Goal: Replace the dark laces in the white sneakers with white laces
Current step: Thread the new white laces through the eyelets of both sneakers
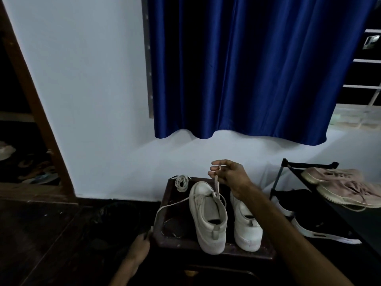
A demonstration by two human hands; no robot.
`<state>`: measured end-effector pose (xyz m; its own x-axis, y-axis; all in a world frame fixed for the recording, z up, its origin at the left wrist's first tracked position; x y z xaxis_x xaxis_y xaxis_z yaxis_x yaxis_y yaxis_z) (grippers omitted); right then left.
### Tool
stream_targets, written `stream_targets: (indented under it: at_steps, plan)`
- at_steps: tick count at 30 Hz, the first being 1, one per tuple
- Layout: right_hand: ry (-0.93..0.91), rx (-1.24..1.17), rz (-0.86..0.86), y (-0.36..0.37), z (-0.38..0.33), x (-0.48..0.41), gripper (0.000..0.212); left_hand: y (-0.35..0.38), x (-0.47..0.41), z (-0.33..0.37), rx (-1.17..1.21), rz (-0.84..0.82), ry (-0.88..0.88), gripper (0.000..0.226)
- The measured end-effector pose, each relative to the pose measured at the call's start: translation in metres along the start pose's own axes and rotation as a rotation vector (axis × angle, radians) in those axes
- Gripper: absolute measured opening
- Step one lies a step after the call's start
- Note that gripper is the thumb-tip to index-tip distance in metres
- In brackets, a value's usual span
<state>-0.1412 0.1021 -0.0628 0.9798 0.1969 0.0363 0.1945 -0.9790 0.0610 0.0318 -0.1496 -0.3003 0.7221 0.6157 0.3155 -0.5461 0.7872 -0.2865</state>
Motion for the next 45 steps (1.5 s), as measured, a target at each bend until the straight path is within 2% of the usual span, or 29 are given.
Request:
stream_targets:
  at_steps: [5, 8, 11, 15, 17, 19, 21, 24, 26, 27, 30, 31, 35, 37, 39, 40, 41, 42, 44, 45]
  plan:
    - [-0.206, 0.554, 0.153, -0.043, 0.010, -0.020, 0.036, -0.010, -0.013, -0.017, 0.092, 0.105, -0.121, 0.012]
    - [-0.223, 0.665, 0.172, -0.058, 0.009, -0.019, 0.035, -0.019, -0.014, -0.013, 0.120, 0.184, -0.068, 0.018]
    - [-0.191, 0.514, 0.236, -0.073, -0.001, -0.020, 0.030, -0.038, -0.007, 0.008, 0.211, 0.253, 0.007, 0.015]
    - [0.013, 0.013, 0.204, -0.072, -0.012, -0.020, 0.020, -0.078, 0.003, 0.116, 0.385, 0.422, 0.365, 0.012]
    - [0.053, -0.151, 0.151, -0.060, -0.026, -0.018, 0.021, -0.072, 0.026, 0.189, 0.461, 0.332, 0.571, 0.012]
    - [0.070, -0.256, 0.088, -0.044, -0.039, -0.014, 0.021, -0.044, 0.060, 0.241, 0.459, 0.180, 0.699, 0.012]
    - [0.127, -0.343, 0.022, -0.026, -0.040, -0.008, 0.021, -0.009, 0.087, 0.264, 0.383, 0.037, 0.746, 0.017]
    - [0.178, -0.384, -0.057, -0.006, -0.028, 0.002, 0.023, 0.035, 0.095, 0.251, 0.273, -0.140, 0.721, 0.027]
    - [0.151, -0.237, -0.057, -0.007, -0.007, 0.003, 0.024, 0.046, 0.085, 0.228, 0.194, -0.161, 0.688, 0.031]
    - [0.112, -0.071, -0.034, -0.013, 0.004, 0.004, 0.025, 0.049, 0.079, 0.214, 0.155, -0.163, 0.662, 0.033]
    - [-0.144, 0.698, 0.066, -0.034, 0.020, 0.000, 0.027, 0.053, 0.069, 0.181, 0.029, -0.144, 0.607, 0.045]
    - [-0.203, 0.884, 0.085, -0.037, 0.019, 0.000, 0.028, 0.054, 0.067, 0.176, -0.008, -0.137, 0.616, 0.047]
    - [-0.311, 1.186, 0.085, -0.038, 0.010, -0.007, 0.023, 0.057, 0.069, 0.177, -0.094, -0.130, 0.628, 0.034]
    - [-0.318, 1.334, 0.060, -0.034, 0.011, -0.005, 0.023, 0.064, 0.075, 0.181, -0.163, -0.190, 0.673, 0.025]
    - [-0.397, 1.563, 0.075, -0.030, 0.002, 0.002, 0.035, 0.067, 0.080, 0.187, -0.240, -0.209, 0.733, 0.036]
    - [-0.487, 1.613, 0.109, -0.026, -0.011, 0.009, 0.038, 0.066, 0.082, 0.191, -0.249, -0.192, 0.758, 0.037]
    - [-0.595, 1.547, 0.105, -0.018, -0.023, 0.018, 0.038, 0.065, 0.084, 0.198, -0.234, -0.173, 0.775, 0.034]
    - [-0.671, 1.401, 0.023, -0.007, -0.030, 0.028, 0.036, 0.065, 0.086, 0.205, -0.216, -0.154, 0.795, 0.030]
    - [-0.685, 1.093, -0.316, 0.019, -0.027, 0.048, 0.031, 0.072, 0.089, 0.221, -0.203, -0.149, 0.846, 0.020]
    - [-0.679, 1.091, -0.464, 0.031, -0.017, 0.056, 0.032, 0.077, 0.091, 0.227, -0.227, -0.162, 0.873, 0.015]
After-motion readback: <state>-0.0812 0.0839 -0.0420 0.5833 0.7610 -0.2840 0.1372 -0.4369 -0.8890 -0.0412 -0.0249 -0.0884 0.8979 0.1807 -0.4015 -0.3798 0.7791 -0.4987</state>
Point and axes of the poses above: each hand's wrist, its own x-axis away from the middle knuckle, its own y-axis out of the palm, z = x × y, the point moved 10 cm from there along -x, towards the middle knuckle, and after that the axes turned 8 degrees about z, right-handed, at the moved point
